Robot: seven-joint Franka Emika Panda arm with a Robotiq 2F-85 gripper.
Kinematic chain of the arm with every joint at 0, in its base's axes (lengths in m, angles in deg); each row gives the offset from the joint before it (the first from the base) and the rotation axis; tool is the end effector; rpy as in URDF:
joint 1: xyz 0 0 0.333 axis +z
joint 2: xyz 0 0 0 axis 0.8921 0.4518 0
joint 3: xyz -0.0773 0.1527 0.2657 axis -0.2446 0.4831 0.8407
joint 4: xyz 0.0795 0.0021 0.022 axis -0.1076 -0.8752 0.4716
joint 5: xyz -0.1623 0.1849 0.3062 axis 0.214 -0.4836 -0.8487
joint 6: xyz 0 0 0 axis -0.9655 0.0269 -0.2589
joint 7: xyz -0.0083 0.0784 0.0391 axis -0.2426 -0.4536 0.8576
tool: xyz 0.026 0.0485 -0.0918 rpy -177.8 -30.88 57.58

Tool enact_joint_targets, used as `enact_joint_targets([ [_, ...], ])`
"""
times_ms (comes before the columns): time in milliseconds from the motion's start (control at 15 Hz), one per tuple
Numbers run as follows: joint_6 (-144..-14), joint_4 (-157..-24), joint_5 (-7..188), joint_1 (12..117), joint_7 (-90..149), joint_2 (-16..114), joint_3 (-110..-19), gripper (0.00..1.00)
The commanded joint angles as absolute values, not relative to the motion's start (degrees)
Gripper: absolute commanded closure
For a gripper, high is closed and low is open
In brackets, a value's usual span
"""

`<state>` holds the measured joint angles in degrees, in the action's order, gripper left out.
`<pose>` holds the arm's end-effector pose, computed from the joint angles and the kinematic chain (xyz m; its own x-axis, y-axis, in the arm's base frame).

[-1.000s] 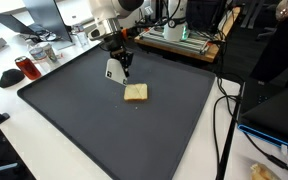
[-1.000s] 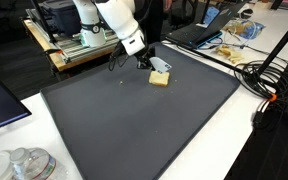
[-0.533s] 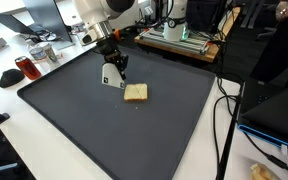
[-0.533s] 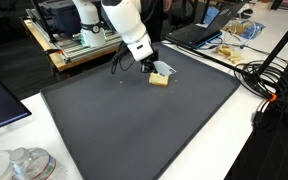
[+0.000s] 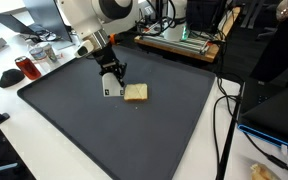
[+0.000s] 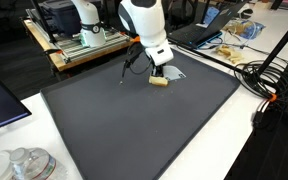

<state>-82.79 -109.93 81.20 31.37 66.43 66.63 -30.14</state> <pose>0.6149 -0.0248 0.2085 0.9264 0.3567 0.1207 0.3763 -0.8642 -0.3340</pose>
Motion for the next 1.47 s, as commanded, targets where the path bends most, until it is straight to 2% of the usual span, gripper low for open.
enact_joint_targets([
  [0, -75.2, -102.0, 80.2, 42.7, 66.2, 67.5, -39.6, 0.99],
  [533, -67.7, -93.6, 83.8, 57.3, 61.7, 70.0, -49.9, 0.99],
  [1400, -66.6, -97.1, 99.9, 70.6, 49.9, 65.8, -55.6, 0.99],
])
